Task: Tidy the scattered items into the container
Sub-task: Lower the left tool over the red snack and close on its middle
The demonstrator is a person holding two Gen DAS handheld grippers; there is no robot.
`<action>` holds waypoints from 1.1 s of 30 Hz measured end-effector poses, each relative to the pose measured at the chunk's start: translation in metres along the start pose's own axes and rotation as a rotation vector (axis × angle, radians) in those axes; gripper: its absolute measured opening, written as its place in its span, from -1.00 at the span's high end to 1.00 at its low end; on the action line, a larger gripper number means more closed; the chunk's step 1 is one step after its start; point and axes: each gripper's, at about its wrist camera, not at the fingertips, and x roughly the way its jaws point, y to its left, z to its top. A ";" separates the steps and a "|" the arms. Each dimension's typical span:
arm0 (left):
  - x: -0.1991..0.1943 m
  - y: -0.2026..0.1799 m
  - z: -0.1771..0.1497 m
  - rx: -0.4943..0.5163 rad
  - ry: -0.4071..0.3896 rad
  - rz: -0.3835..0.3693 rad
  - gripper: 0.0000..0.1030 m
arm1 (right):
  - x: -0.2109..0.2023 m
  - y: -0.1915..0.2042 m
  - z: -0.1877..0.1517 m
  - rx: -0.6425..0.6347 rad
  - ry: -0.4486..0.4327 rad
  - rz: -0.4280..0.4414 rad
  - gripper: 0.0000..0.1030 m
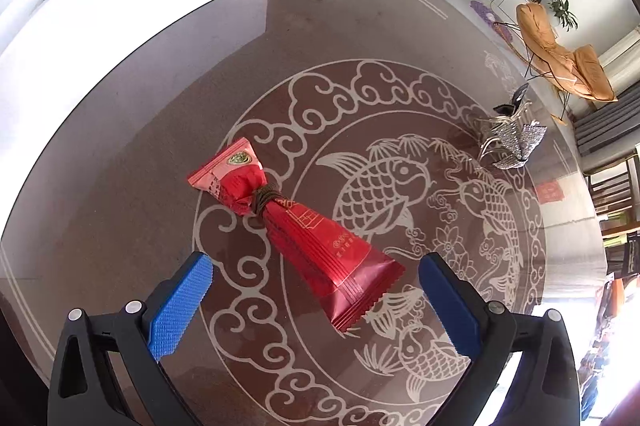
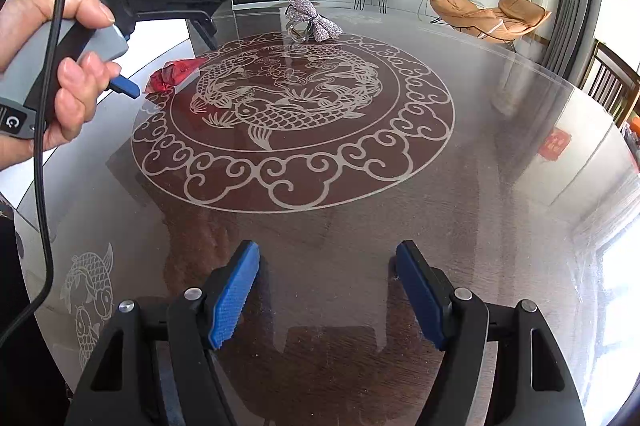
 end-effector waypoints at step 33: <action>0.019 -0.002 -0.023 0.074 -0.002 0.155 -1.00 | -0.001 -0.001 0.002 0.013 -0.004 0.015 -0.41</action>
